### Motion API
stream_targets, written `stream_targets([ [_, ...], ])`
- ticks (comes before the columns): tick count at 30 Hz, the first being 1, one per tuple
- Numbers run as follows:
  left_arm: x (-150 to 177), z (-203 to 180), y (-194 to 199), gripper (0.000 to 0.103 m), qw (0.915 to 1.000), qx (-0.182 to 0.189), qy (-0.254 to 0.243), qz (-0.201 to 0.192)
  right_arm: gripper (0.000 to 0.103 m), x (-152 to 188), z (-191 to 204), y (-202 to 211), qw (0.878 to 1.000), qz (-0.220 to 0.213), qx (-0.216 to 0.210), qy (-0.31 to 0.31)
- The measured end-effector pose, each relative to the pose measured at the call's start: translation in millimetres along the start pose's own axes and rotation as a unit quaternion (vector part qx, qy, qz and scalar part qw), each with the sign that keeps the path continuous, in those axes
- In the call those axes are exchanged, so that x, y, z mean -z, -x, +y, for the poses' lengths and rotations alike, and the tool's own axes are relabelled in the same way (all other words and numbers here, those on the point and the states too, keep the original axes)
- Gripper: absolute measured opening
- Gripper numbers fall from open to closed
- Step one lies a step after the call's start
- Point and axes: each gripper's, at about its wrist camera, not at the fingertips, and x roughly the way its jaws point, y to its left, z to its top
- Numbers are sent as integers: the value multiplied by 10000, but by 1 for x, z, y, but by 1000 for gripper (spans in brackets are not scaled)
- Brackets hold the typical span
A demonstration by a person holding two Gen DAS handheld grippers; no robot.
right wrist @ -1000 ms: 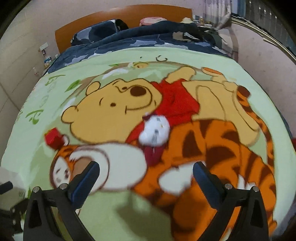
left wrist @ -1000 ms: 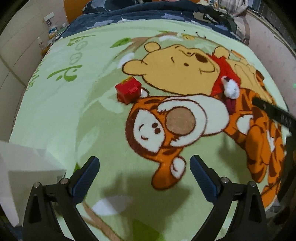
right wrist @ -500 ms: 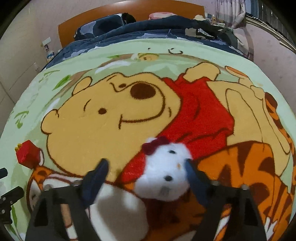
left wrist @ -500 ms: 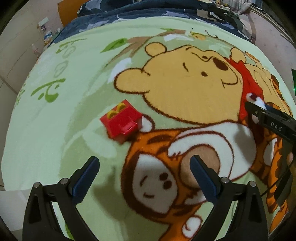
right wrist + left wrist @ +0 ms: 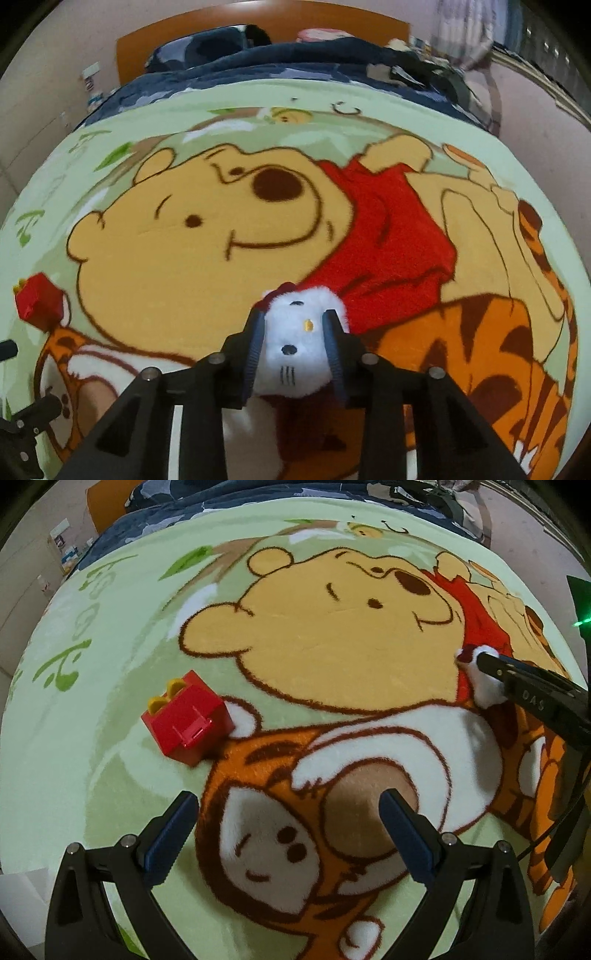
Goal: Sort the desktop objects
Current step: 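Grasp the red block with the left gripper while the right grasps the Hello Kitty plush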
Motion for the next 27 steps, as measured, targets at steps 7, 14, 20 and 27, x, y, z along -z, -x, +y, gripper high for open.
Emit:
stream_targets([
  [7, -5, 6, 7, 99, 9999, 81, 120, -64, 65, 4, -1, -17, 9987, 385, 279, 177],
  [14, -14, 13, 11, 99, 9998, -59, 158, -145, 42, 16, -33, -15, 9989, 241, -300, -261],
  [20, -18, 24, 10, 99, 9994, -199, 210, -175, 37, 22, -32, 0, 9978, 178, -597, -247],
  [27, -31, 38, -2, 99, 9996, -166, 96, -192, 37, 48, 14, 25, 9954, 213, -930, 87],
])
